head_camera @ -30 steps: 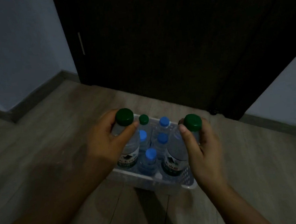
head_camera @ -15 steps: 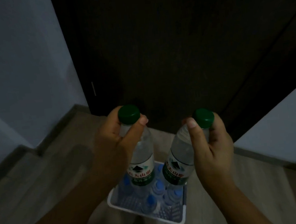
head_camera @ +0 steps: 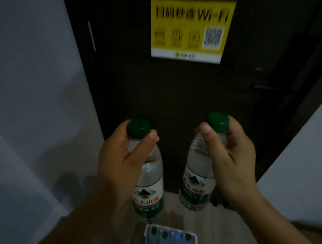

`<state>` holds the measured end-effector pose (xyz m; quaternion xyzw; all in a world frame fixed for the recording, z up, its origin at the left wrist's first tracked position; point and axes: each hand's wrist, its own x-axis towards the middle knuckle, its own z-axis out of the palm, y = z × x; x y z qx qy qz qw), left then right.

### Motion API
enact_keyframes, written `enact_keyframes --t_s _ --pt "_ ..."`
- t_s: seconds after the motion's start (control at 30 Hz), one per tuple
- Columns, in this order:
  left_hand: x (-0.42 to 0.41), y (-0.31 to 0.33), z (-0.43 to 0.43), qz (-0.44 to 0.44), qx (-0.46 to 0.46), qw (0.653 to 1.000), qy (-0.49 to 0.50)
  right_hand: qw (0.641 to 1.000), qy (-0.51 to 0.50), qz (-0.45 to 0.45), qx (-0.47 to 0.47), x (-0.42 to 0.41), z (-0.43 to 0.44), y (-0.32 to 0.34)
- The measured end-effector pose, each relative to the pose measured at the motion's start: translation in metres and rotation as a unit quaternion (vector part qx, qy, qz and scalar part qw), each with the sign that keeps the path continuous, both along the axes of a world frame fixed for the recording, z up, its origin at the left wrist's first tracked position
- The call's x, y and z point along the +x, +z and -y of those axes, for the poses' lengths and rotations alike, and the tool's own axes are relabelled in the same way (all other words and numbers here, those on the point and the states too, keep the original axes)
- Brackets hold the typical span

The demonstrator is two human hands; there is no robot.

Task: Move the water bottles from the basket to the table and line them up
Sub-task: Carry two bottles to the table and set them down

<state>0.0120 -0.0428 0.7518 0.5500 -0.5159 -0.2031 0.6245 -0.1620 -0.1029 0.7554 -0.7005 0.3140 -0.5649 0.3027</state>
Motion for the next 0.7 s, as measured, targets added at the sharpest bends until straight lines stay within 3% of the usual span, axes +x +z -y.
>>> enact_keyframes --t_s 0.23,0.4,0.7 --pt "0.009 0.193 -0.039 0.091 -0.069 0.993 -0.011 0.995 0.025 0.060 -0.072 0.005 -0.040 0.190" --pt "0.002 0.299 -0.075 0.093 -0.116 0.989 0.008 0.989 0.068 0.089 -0.095 -0.006 -0.073 0.290" --pt "-0.043 0.388 -0.128 0.094 -0.123 0.986 0.056 0.961 0.239 0.129 -0.050 -0.033 -0.082 0.379"
